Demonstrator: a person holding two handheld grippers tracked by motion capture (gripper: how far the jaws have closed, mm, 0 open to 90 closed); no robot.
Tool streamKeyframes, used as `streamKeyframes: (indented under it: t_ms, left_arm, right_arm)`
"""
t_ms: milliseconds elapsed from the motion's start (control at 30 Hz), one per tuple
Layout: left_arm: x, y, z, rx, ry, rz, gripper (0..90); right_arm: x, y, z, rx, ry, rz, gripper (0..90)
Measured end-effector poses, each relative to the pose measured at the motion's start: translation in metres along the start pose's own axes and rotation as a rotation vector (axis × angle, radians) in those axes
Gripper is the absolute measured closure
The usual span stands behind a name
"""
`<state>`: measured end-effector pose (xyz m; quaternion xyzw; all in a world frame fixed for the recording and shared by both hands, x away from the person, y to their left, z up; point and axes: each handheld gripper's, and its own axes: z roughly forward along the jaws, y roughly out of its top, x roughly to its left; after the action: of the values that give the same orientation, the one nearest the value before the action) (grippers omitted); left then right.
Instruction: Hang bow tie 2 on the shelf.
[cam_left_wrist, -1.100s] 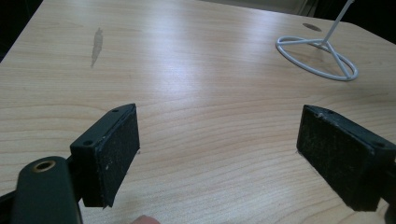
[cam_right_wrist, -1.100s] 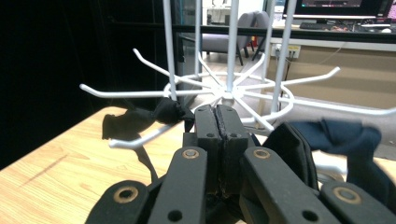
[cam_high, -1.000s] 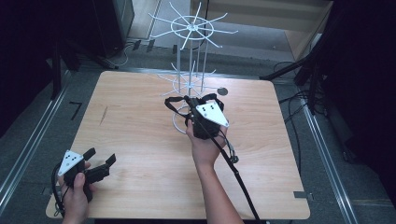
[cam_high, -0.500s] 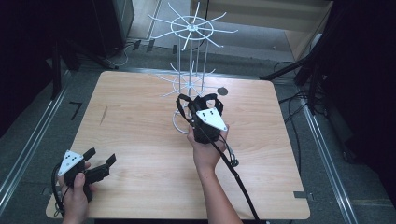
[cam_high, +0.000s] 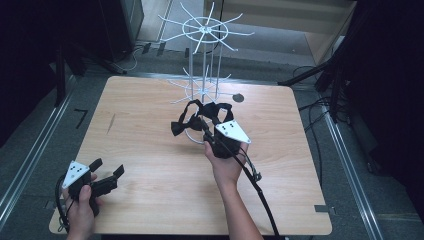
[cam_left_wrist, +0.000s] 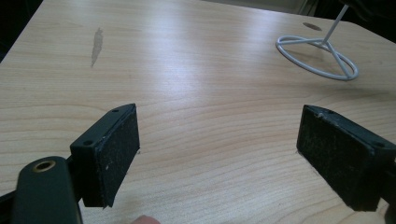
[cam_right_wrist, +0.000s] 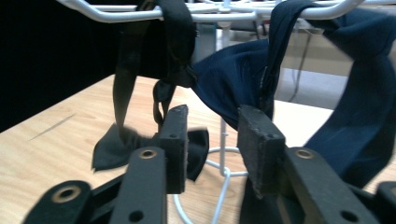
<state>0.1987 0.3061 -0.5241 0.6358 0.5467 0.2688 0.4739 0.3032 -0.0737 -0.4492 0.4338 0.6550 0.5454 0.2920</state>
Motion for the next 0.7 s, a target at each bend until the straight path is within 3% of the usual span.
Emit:
streamKeyframes:
  t_ms: [300, 700]
  left_arm:
    - [0.0, 0.0, 0.0, 0.0, -0.001, -0.001, 14.0]
    - [0.0, 0.0, 0.0, 0.0, 0.001, 0.003, 14.0]
  right_arm:
    - [0.001, -0.006, -0.011, 0.002, 0.11, 0.004, 44.4]
    - [-0.002, -0.014, -0.028, 0.001, 0.147, -0.04, 39.7]
